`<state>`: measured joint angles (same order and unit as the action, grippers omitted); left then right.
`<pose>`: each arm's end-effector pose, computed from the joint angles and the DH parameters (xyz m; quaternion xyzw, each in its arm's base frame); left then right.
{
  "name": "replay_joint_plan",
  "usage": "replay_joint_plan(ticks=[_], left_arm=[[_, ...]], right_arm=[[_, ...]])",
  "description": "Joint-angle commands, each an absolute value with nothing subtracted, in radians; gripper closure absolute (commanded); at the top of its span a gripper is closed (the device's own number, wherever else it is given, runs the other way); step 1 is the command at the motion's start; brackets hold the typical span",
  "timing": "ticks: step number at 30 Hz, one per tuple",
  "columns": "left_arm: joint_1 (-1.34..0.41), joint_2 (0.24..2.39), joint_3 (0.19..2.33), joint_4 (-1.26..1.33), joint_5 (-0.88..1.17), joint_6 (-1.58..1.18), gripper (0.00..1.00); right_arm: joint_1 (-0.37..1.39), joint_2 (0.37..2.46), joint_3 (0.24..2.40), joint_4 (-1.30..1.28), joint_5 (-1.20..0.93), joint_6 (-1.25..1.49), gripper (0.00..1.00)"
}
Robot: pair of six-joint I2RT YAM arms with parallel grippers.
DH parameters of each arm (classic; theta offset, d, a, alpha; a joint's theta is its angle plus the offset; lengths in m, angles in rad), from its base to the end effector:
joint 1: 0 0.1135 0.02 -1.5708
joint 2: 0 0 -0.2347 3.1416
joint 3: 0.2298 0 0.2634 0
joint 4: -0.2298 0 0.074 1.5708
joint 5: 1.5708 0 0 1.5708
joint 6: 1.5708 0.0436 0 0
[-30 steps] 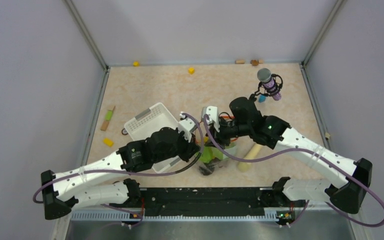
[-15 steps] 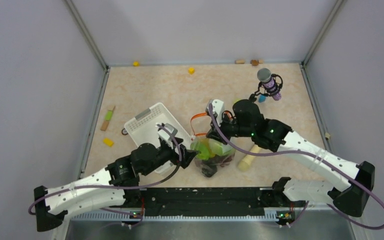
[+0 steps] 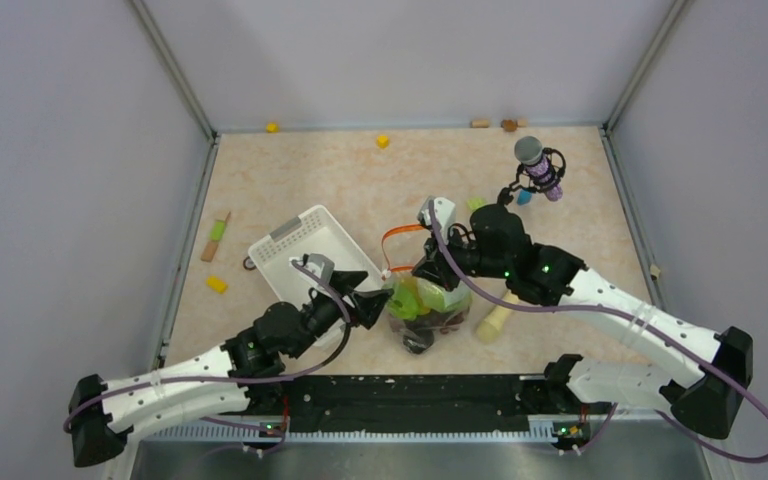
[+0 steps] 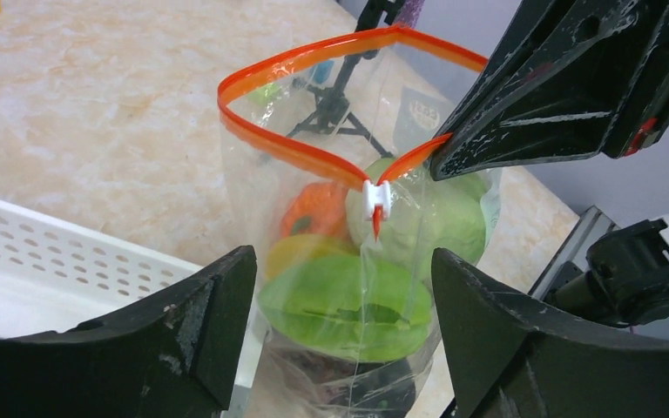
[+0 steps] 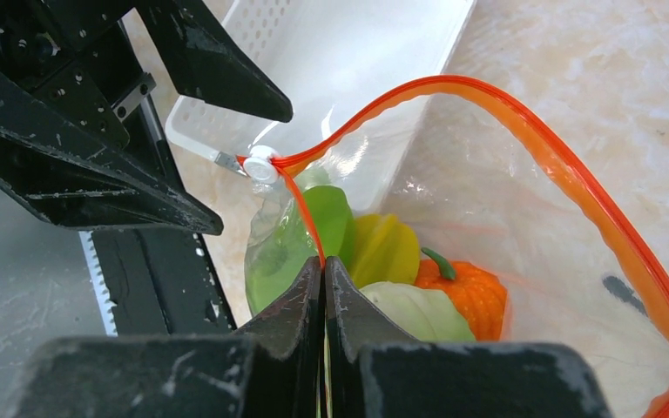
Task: Place the food in the zip-top bag and seal the zipper
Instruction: Zip the zipper food storage bag at the center of the board.
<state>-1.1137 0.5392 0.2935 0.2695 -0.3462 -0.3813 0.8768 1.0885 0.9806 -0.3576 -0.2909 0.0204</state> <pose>0.1002 -0.1702 0.2326 0.1314 0.6867 -0.3909 0.5987 0.1669 0.2202 0.3015 -0.4189 0.7345 0.3364 0.4145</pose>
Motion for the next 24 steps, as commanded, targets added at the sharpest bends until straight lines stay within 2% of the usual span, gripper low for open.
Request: replay_joint_plan(ticks=[1,3,7,10,21,24], left_arm=[[-1.110,0.577,0.261,0.468,-0.320,-0.401,0.27],[-1.105,0.592,0.254,0.488,-0.319,-0.402,0.32],[-1.098,0.621,0.247,0.526,-0.279,-0.397,0.33],[-1.095,0.643,0.242,0.563,-0.283,-0.386,0.39],[-1.061,0.739,0.247,0.627,-0.234,-0.366,0.42],[-1.054,0.742,0.239,0.638,-0.231,-0.367,0.50]], right_arm=[[0.878,1.052,0.974,-0.281,-0.276,0.037,1.00],[0.878,1.044,0.968,-0.272,-0.251,0.045,1.00],[0.877,1.023,0.954,-0.249,-0.248,0.061,1.00],[0.878,1.018,0.946,-0.244,-0.255,0.053,1.00],[0.878,1.025,0.949,-0.255,-0.270,0.046,1.00],[0.878,1.026,0.949,-0.251,-0.271,0.049,1.00]])
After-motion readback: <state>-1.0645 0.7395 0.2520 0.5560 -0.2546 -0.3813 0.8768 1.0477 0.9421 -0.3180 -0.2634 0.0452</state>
